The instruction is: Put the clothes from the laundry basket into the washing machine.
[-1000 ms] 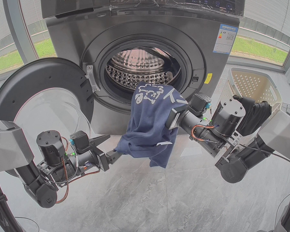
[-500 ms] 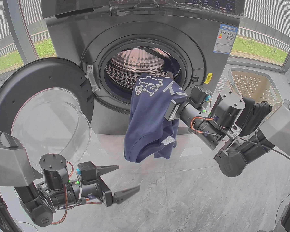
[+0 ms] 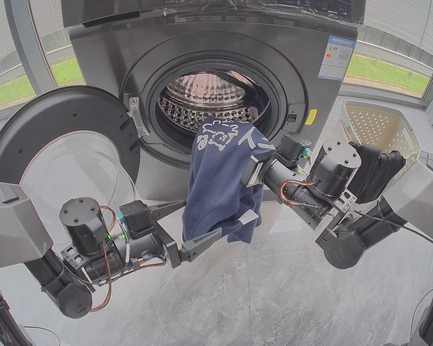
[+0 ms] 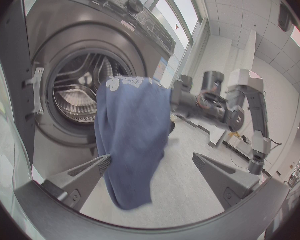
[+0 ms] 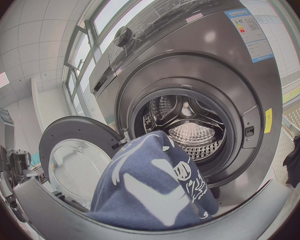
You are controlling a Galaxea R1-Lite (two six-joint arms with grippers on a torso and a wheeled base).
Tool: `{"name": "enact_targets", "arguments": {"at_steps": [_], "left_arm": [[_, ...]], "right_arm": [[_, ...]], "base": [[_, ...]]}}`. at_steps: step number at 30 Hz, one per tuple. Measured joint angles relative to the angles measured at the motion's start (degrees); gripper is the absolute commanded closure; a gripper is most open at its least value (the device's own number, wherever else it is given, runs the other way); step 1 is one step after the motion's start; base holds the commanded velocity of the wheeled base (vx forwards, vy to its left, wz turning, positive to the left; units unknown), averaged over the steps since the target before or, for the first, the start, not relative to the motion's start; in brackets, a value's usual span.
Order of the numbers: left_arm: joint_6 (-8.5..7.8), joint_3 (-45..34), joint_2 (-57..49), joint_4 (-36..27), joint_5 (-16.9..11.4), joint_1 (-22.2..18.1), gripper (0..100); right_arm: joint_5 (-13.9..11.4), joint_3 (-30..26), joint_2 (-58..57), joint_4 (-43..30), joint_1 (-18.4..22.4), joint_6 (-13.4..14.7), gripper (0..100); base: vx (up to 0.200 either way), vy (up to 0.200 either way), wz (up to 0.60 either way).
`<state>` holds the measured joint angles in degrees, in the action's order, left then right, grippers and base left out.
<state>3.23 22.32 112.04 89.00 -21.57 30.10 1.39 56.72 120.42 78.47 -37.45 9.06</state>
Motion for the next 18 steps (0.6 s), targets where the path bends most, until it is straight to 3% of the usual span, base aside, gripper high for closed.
{"name": "enact_targets", "arguments": {"at_steps": [18], "left_arm": [[0.60,13.1,10.9,0.0,1.1,0.5,0]], "right_arm": [[1.4,-0.3,0.4,-0.1,-4.1,0.0,100]], "base": [[0.000,0.000,0.00]]}}
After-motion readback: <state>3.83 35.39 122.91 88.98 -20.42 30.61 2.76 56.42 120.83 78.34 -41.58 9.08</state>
